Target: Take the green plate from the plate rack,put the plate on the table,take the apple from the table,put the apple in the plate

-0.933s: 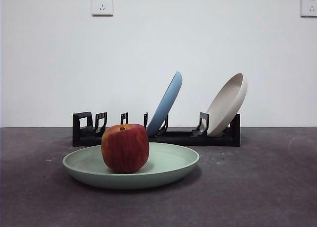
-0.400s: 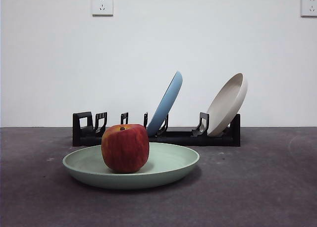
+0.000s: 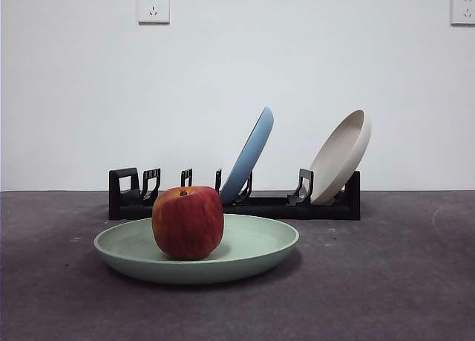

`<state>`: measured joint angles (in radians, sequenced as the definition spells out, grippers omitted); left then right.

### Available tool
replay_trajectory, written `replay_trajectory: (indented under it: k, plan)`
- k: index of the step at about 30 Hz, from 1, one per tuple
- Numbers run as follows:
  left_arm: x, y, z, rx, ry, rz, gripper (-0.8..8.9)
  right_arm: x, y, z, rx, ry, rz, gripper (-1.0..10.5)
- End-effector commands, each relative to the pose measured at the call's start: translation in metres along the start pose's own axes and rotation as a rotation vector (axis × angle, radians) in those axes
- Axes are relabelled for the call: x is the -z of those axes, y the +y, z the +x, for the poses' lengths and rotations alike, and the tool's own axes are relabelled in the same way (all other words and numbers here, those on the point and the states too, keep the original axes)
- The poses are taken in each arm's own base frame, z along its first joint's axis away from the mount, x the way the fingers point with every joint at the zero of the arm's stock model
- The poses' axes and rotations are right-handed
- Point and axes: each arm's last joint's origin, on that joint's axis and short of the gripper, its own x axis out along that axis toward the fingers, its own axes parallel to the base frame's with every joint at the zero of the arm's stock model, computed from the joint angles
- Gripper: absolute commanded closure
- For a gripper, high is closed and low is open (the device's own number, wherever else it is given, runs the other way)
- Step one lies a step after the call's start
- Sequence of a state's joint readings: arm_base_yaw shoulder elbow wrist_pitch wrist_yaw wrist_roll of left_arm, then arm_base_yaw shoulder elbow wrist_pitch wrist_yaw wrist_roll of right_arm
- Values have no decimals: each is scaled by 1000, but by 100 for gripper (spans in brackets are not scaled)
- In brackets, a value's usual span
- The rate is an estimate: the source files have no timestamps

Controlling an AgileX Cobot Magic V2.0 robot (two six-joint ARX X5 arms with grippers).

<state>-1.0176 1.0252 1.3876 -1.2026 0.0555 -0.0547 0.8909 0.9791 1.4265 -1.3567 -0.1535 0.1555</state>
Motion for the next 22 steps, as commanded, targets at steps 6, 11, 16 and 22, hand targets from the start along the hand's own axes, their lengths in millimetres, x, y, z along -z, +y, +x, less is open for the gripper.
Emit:
replay_trajectory:
  k: [6,11,16,22]
  plan:
    - [0,-1,-1,3,-7,-1,817,3,0,-2,3,11,-7,946]
    - [-3,4,-4,-49,-56,-18,817,4,0,-3,2,6,-8,946]
    - [-10,18,-24,-136,-264,57,817,4,0,-3,2,6,-8,946]
    - [-11,47,-69,-411,-717,84,817,6,0,-5,1,-3,-9,946]
